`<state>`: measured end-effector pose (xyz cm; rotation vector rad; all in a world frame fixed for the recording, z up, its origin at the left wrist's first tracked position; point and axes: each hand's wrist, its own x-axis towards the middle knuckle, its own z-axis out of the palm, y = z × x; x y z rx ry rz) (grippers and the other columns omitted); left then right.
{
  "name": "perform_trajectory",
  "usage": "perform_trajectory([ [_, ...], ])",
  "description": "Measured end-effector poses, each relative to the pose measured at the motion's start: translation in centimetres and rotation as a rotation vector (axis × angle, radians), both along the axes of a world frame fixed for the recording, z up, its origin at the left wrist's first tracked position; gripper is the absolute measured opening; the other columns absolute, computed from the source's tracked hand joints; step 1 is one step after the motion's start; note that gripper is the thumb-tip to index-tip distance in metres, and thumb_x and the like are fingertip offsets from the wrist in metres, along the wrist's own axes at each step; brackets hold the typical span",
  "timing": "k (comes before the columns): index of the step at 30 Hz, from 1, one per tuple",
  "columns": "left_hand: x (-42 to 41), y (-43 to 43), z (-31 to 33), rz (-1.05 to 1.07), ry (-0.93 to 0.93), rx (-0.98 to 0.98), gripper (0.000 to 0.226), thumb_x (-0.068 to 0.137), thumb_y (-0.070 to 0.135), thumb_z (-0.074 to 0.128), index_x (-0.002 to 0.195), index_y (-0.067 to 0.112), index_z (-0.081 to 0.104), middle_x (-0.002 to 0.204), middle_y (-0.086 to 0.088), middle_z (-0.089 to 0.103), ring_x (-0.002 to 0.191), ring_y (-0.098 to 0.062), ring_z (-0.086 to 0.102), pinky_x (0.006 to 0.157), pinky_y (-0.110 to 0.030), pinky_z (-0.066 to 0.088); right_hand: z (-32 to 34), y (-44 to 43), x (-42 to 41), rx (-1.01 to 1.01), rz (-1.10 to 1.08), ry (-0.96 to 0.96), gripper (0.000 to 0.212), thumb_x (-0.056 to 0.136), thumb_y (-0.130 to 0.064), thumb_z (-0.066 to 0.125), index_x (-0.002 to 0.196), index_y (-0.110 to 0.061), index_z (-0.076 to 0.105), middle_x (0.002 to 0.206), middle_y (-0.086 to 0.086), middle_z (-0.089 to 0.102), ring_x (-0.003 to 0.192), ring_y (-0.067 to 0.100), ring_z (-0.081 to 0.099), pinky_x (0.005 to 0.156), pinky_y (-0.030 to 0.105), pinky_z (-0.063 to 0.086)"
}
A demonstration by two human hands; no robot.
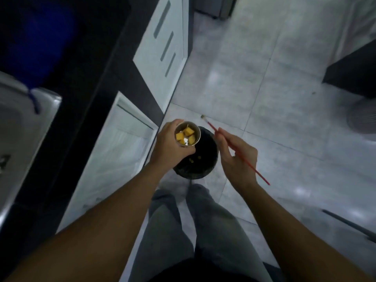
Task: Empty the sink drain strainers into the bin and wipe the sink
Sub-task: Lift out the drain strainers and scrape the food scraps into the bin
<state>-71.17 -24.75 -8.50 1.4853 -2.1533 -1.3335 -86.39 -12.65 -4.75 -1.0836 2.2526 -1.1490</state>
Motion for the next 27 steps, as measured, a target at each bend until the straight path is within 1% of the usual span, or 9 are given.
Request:
perform_trajectory([
  [2, -0.3, 0.3, -2.6, -0.02, -0.039, 0.051, 0.082, 0.062, 0.032, 0.092, 0.134, 0.027, 0.052, 0.13, 0.005, 0.06, 0.121, -0.017, 0.058, 0.099, -0.039, 0.056, -1.8, 0.7, -0.5, 0.019, 0.003, -0.052, 0.02, 0.098, -0.014, 0.065, 0.116, -0.014, 0.075, 0.108, -0.006, 0.075, 0.097, -0.004, 0.068, 0.087, 0.007, 0.049],
  [3, -0.5, 0.4, -3.9, -0.023, -0.063, 0.071, 0.084, 0.062, 0.033, 0.092, 0.135, 0.027, 0.052, 0.13, 0.005, 0.06, 0.121, -0.017, 0.057, 0.098, -0.04, 0.056, -2.8, 1.0, -0.7, 0.024, 0.002, -0.077, 0.019, 0.098, -0.013, 0.065, 0.114, -0.013, 0.075, 0.105, -0.003, 0.076, 0.095, -0.004, 0.068, 0.085, 0.006, 0.049],
  [7, -1.0, 0.6, -8.6, -0.025, -0.131, 0.125, 0.09, 0.061, 0.033, 0.093, 0.139, 0.027, 0.049, 0.134, 0.005, 0.059, 0.123, -0.018, 0.057, 0.098, -0.035, 0.055, -6.7, 1.8, -1.7, 0.023, 0.039, -0.188, 0.017, 0.097, -0.014, 0.065, 0.11, -0.013, 0.077, 0.099, -0.003, 0.077, 0.095, 0.003, 0.072, 0.084, 0.011, 0.053],
  [10, -1.4, 0.7, -11.1, -0.043, -0.177, 0.171, 0.099, 0.061, 0.032, 0.094, 0.145, 0.026, 0.042, 0.142, 0.002, 0.055, 0.131, -0.019, 0.052, 0.104, -0.038, 0.052, -9.7, 2.2, -1.9, 0.095, 0.137, -0.254, 0.017, 0.097, -0.018, 0.065, 0.109, -0.018, 0.077, 0.1, -0.006, 0.077, 0.095, 0.002, 0.072, 0.086, 0.013, 0.055],
  [13, -1.6, 0.9, -13.8, -0.099, -0.194, 0.189, 0.093, 0.061, 0.031, 0.095, 0.141, 0.023, 0.048, 0.138, 0.0, 0.058, 0.128, -0.019, 0.055, 0.104, -0.04, 0.053, -13.3, 2.4, -1.3, 0.186, 0.202, -0.276, 0.018, 0.097, -0.021, 0.064, 0.111, -0.026, 0.076, 0.1, -0.014, 0.074, 0.093, -0.005, 0.069, 0.084, 0.008, 0.052],
  [15, -1.5, 1.0, -15.4, -0.144, -0.205, 0.2, 0.087, 0.063, 0.032, 0.094, 0.138, 0.021, 0.051, 0.136, -0.001, 0.059, 0.127, -0.019, 0.055, 0.104, -0.041, 0.053, -15.9, 2.2, -0.8, 0.235, 0.214, -0.276, 0.019, 0.098, -0.023, 0.063, 0.111, -0.025, 0.076, 0.101, -0.012, 0.075, 0.091, -0.006, 0.068, 0.082, 0.006, 0.051],
  [19, -1.2, 0.9, -17.9, -0.183, -0.247, 0.24, 0.084, 0.064, 0.032, 0.093, 0.136, 0.02, 0.052, 0.133, -0.001, 0.06, 0.124, -0.018, 0.056, 0.103, -0.041, 0.054, -19.2, 1.5, 0.0, 0.273, 0.197, -0.296, 0.021, 0.099, -0.026, 0.061, 0.112, -0.021, 0.076, 0.104, -0.006, 0.076, 0.092, 0.001, 0.07, 0.085, 0.013, 0.055],
  [24, -1.0, 0.7, -19.8, -0.226, -0.293, 0.227, 0.083, 0.061, 0.028, 0.094, 0.133, 0.018, 0.055, 0.129, -0.004, 0.061, 0.121, -0.02, 0.057, 0.101, -0.042, 0.054, -20.7, 1.3, 0.7, 0.287, 0.142, -0.322, 0.019, 0.099, -0.021, 0.063, 0.109, -0.015, 0.077, 0.102, 0.0, 0.078, 0.09, 0.008, 0.072, 0.085, 0.024, 0.059],
  [27, -0.8, 0.9, -20.5, -0.249, -0.324, 0.217, 0.082, 0.062, 0.028, 0.093, 0.134, 0.017, 0.055, 0.128, -0.004, 0.061, 0.121, -0.02, 0.056, 0.101, -0.042, 0.053, -21.0, 1.6, 1.1, 0.279, 0.126, -0.324, 0.018, 0.098, -0.018, 0.064, 0.11, -0.014, 0.077, 0.102, 0.002, 0.078, 0.09, 0.008, 0.072, 0.085, 0.022, 0.059],
])
